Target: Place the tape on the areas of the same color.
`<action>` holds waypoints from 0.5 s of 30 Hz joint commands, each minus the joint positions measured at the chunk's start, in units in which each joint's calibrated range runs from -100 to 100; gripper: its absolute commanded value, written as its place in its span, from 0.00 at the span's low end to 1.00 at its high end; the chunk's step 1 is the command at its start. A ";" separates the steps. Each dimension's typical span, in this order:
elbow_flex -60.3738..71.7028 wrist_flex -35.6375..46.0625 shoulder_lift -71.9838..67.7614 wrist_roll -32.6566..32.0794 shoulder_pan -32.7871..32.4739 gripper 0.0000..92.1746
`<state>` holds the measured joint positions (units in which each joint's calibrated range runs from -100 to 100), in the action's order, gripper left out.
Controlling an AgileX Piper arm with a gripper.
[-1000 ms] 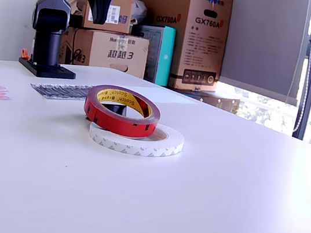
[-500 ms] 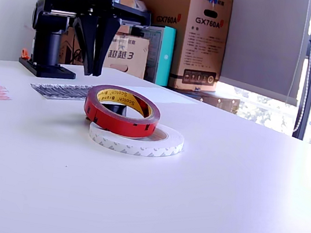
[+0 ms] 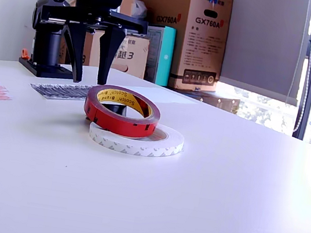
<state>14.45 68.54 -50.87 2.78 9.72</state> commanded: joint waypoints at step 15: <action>0.14 -0.02 -0.39 3.52 -0.50 0.71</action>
<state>14.45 68.85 -50.87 7.13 8.88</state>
